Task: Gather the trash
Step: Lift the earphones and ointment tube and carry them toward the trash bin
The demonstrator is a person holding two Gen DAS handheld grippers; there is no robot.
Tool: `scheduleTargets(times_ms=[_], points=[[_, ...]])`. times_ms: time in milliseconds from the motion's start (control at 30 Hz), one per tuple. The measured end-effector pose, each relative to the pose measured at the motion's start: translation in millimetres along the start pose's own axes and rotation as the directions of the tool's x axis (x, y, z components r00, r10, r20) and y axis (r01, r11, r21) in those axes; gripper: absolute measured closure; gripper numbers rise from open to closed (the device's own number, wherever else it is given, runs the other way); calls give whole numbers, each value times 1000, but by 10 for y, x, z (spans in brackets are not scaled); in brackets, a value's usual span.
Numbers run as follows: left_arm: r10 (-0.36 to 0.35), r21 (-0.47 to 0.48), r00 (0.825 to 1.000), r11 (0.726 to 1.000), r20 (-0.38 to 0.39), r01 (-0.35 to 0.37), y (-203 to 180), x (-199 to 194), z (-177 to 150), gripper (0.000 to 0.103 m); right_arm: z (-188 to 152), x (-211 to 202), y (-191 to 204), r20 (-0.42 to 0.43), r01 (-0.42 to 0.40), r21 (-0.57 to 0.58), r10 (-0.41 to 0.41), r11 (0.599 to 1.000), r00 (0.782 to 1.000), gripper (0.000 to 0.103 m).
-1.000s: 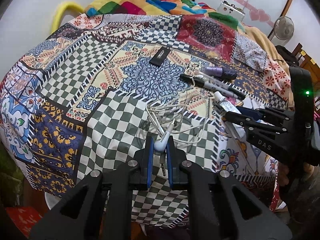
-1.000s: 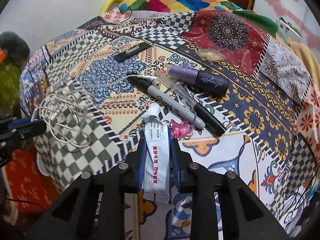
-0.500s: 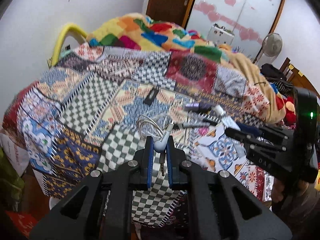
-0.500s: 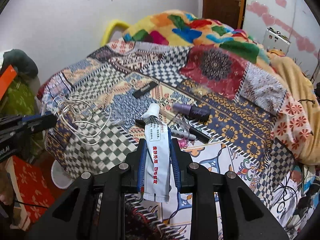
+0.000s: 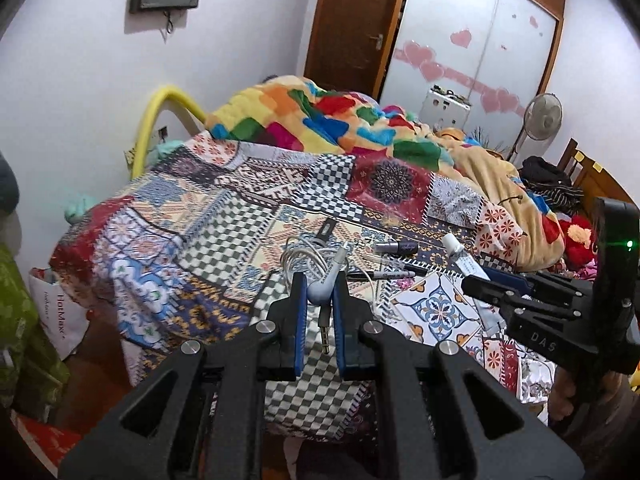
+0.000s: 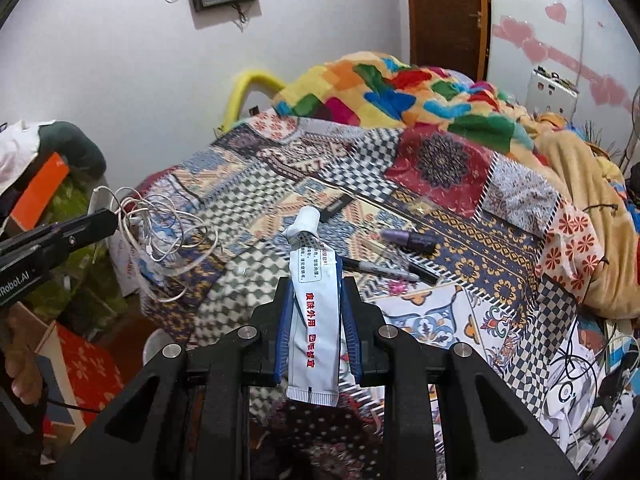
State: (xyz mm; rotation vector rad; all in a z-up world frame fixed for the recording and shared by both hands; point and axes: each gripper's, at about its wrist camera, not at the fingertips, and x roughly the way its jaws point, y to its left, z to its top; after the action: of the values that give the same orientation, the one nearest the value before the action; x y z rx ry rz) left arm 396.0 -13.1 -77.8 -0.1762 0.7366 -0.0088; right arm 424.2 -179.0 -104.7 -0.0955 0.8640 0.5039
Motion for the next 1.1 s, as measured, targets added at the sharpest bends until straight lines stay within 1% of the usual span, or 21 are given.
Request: scheduleTargets(times_ms=[300,467,600,700,800,967,1100], points=[[65,-8,997,998,45,-65,383,-695,-234,92,-67,-262,547,24,-60,-34,61,998,998,81],[103,-42,993,994,51,-101,726,-1024,-438,92,-156,-332,948,21,-92,-72,93,993,995,81],[133,-67,990,989,45,-130,1002,-1241,-622,92,-257,-309,1272,2,-123,-104,124,987,992,81],[154,-80,988,985,30,-152,1184,-1340,-755,92,-359,-252,1554,-23,-147,-132,145,980,989,81],[176,-102,984,979,-1,-175,1402,-1395,-918,92,-440,-155,1789,-57,-176,-151,169,973,984,81],[201,-132,978,969,-59,-207,1697,-1380,-1169,92,-552,40,2131,-115,-214,-181,196,960,974,81],[215,-167,970,958,-114,-232,1940,-1318,-1398,92,-646,247,2410,-174,-249,-202,215,947,961,81]])
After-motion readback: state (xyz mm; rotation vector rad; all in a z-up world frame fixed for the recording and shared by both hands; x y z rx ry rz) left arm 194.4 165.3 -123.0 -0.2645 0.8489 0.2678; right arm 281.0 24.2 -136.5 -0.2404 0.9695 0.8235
